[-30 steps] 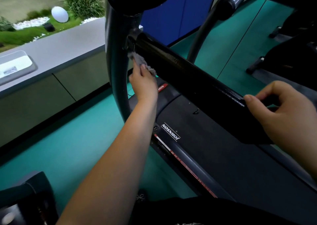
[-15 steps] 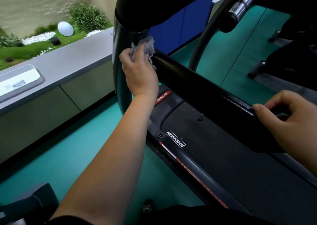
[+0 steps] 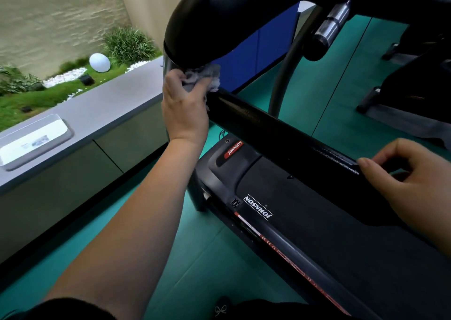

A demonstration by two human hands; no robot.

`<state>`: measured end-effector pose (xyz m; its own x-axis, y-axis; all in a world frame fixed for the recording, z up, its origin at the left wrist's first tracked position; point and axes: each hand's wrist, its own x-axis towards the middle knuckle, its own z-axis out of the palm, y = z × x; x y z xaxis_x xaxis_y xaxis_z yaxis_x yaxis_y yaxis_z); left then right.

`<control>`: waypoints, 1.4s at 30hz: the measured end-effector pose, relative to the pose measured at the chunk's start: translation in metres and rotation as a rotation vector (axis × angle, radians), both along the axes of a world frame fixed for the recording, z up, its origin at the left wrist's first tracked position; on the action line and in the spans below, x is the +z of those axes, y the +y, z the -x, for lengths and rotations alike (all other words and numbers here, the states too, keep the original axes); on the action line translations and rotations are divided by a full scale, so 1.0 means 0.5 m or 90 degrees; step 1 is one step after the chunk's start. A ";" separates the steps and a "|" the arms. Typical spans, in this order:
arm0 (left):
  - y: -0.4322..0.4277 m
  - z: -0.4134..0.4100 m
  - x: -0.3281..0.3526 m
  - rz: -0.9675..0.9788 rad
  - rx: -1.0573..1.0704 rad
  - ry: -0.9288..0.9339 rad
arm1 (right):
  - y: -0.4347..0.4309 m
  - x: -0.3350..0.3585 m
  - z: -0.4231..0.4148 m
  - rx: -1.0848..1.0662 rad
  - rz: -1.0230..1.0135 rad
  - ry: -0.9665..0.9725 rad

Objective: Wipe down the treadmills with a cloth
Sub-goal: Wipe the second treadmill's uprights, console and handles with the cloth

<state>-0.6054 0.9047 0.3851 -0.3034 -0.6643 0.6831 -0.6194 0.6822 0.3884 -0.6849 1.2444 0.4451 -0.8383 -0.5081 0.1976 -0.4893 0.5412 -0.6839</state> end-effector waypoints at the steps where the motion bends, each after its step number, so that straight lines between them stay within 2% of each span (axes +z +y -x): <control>1: 0.002 -0.005 -0.003 -0.049 0.011 -0.007 | -0.001 0.000 0.000 -0.002 0.003 0.001; 3: 0.018 -0.015 -0.009 -0.165 0.020 0.049 | -0.001 0.002 0.000 0.000 0.002 0.009; 7: 0.088 -0.019 -0.019 -0.440 0.000 0.351 | 0.000 0.002 0.000 0.001 -0.004 0.007; 11: 0.186 0.028 -0.028 -0.536 -0.059 0.406 | 0.000 0.004 0.000 0.000 -0.008 -0.013; 13: 0.234 0.050 -0.038 -0.562 -0.023 0.432 | -0.001 0.007 -0.004 0.003 -0.014 -0.012; 15: 0.295 0.051 -0.053 -0.555 -0.011 0.433 | 0.000 0.008 -0.006 0.008 -0.009 -0.007; 18: 0.410 0.026 -0.074 -0.552 -0.137 0.416 | 0.002 0.005 -0.005 0.011 0.003 -0.016; 20: 0.439 0.012 -0.074 -0.502 -0.180 0.423 | 0.003 0.004 -0.004 0.014 0.012 -0.023; 23: 0.353 0.034 -0.058 -0.422 -0.127 0.461 | 0.005 0.002 0.000 0.024 0.021 -0.034; 26: 0.257 0.056 -0.034 -0.412 -0.058 0.491 | 0.008 -0.002 0.006 0.026 0.025 -0.037; 28: 0.257 0.066 -0.038 -0.384 -0.056 0.512 | 0.008 -0.004 0.009 0.029 0.032 -0.037; 33: 0.460 0.073 -0.085 -0.373 -0.130 0.533 | 0.012 -0.010 0.014 0.037 0.054 -0.034; 37: 0.658 0.051 -0.098 -0.392 -0.227 0.467 | 0.015 -0.013 0.021 0.055 0.050 -0.024; 39: 0.632 0.057 -0.102 -0.358 -0.229 0.471 | 0.015 -0.013 0.027 0.074 0.049 -0.026; 42: 0.514 0.068 -0.088 -0.392 -0.160 0.518 | 0.017 -0.015 0.039 0.111 0.040 -0.033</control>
<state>-0.6394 1.1617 0.3412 -0.0816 -0.9476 0.3087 0.1154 0.2987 0.9473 -0.7043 1.2532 0.4375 -0.7482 -0.6350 0.1926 -0.5357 0.4068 -0.7399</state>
